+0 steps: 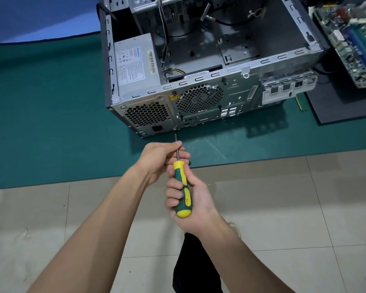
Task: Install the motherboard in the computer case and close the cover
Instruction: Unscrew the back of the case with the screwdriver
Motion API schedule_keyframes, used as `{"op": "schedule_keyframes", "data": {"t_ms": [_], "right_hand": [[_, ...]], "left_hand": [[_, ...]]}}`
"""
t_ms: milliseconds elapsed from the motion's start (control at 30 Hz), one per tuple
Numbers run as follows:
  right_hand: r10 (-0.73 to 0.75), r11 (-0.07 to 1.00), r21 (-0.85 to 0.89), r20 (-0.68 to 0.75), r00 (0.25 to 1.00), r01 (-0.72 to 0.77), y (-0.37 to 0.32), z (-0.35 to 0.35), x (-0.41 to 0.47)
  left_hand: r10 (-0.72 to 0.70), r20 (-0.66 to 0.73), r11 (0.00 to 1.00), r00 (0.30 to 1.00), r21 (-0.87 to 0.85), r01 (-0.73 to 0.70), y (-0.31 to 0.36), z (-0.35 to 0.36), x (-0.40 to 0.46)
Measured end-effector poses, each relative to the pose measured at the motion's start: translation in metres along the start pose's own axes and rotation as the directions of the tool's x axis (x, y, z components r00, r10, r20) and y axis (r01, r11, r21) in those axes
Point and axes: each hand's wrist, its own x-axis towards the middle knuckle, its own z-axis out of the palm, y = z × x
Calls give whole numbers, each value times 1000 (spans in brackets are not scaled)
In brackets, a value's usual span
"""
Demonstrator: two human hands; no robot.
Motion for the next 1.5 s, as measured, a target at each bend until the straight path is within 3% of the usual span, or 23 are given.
{"op": "schedule_keyframes", "data": {"t_ms": [33, 100, 200, 233, 267, 333, 367, 400, 467, 533, 567, 600, 667, 733, 800, 900, 933, 967, 1067, 1133, 1267, 1400, 1500], "right_hand": [[-9, 999, -49, -14, 1000, 9, 0, 2, 0], [-79, 958, -286, -175, 982, 26, 4, 0, 6], [-379, 782, -613, -328, 865, 111, 8, -8, 14], [-400, 781, -610, -328, 856, 131, 7, -11, 13], [-336, 843, -520, -303, 892, 141, 5, -13, 13], [-51, 990, -140, -155, 987, 29, -4, -12, 5], [7, 998, -64, -89, 996, -13, -8, -13, 1], [10, 996, -92, -81, 997, -17, -11, -15, -1], [-62, 934, -356, -176, 982, -5, -8, -19, 3], [-273, 777, -629, -294, 916, 30, -2, -19, 11], [-337, 745, -666, -312, 888, 49, -1, -19, 12], [-317, 790, -608, -301, 899, 75, -1, -21, 12], [-67, 966, -256, -153, 986, 25, -8, -20, 7], [49, 992, -113, -41, 998, -54, -18, -22, 1], [5, 971, -236, -106, 994, -30, -17, -21, 1], [-292, 824, -561, -293, 910, 84, -6, -17, 12], [-357, 796, -595, -310, 881, 113, -3, -17, 15], [-347, 818, -562, -313, 884, 122, -3, -17, 15], [-64, 951, -309, -202, 977, -2, -17, -21, 8], [-20, 945, -326, -154, 988, -32, -25, -26, 3], [-237, 764, -645, -265, 935, 11, -17, -25, 8], [-336, 629, -777, -280, 899, -6, -28, -16, -1], [-440, 285, -951, -240, 865, -120, -46, -12, -17]], "left_hand": [[16, -17, 999, 1000, 36, -15, 1, 0, 1], [33, -52, 994, 998, 103, -27, 1, 0, 1], [41, -82, 987, 996, 157, -27, -2, 3, 0], [39, -81, 989, 996, 148, -26, -3, 4, 0], [37, -76, 992, 996, 125, -28, -3, 5, 1], [37, -67, 996, 997, 89, -31, -1, 8, 3], [33, -66, 996, 997, 87, -28, 0, 9, 3], [29, -66, 995, 997, 96, -22, 1, 10, 4], [23, -73, 993, 997, 118, -14, 1, 10, 6], [25, -86, 993, 996, 120, -15, -1, 9, 7], [22, -91, 994, 996, 109, -12, -3, 9, 8], [16, -90, 996, 996, 90, -8, -4, 8, 9], [6, -61, 999, 998, 45, -4, -4, 9, 10], [2, -44, 999, 999, 40, 0, -3, 9, 12], [5, -61, 999, 998, 52, -2, -3, 10, 14], [21, -58, 999, 998, 41, -18, -8, 6, 14], [25, -50, 999, 998, 35, -23, -9, 5, 14], [30, -42, 999, 999, 31, -28, -9, 4, 14], [50, -42, 998, 998, 51, -48, -10, 5, 15], [59, -50, 996, 997, 67, -55, -9, 8, 15], [78, -65, 995, 995, 70, -74, -10, 8, 12], [83, -42, 993, 996, 85, -79, -9, 14, 7], [11, 37, 1000, 999, -1, -11, -6, 23, -1]]}}
